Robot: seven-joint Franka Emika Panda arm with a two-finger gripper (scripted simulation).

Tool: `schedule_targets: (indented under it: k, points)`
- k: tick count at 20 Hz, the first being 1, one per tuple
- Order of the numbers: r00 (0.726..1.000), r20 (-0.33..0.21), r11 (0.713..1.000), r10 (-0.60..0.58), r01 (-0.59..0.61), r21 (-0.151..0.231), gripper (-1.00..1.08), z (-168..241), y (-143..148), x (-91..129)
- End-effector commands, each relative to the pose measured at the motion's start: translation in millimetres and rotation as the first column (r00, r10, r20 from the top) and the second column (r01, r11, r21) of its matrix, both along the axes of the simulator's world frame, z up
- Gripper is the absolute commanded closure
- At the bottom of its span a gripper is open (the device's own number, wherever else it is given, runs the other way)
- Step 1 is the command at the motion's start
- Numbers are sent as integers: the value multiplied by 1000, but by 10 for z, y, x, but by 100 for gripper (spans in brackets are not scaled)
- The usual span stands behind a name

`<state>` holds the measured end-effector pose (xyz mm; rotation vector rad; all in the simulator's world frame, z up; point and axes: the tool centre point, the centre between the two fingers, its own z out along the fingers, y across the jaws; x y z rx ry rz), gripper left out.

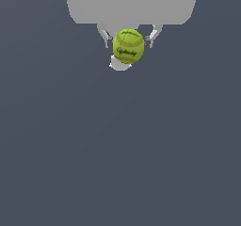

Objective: Pick up the object and move it to a goal position.

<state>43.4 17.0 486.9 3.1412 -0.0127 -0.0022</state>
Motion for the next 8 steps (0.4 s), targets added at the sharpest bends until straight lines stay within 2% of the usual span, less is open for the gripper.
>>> schedule_targets:
  k: [1, 8]
  points:
    - [1000, 1, 1000, 0, 0, 0, 108, 52, 3, 14]
    - [1000, 1, 1000, 0, 0, 0, 108, 94, 7, 29]
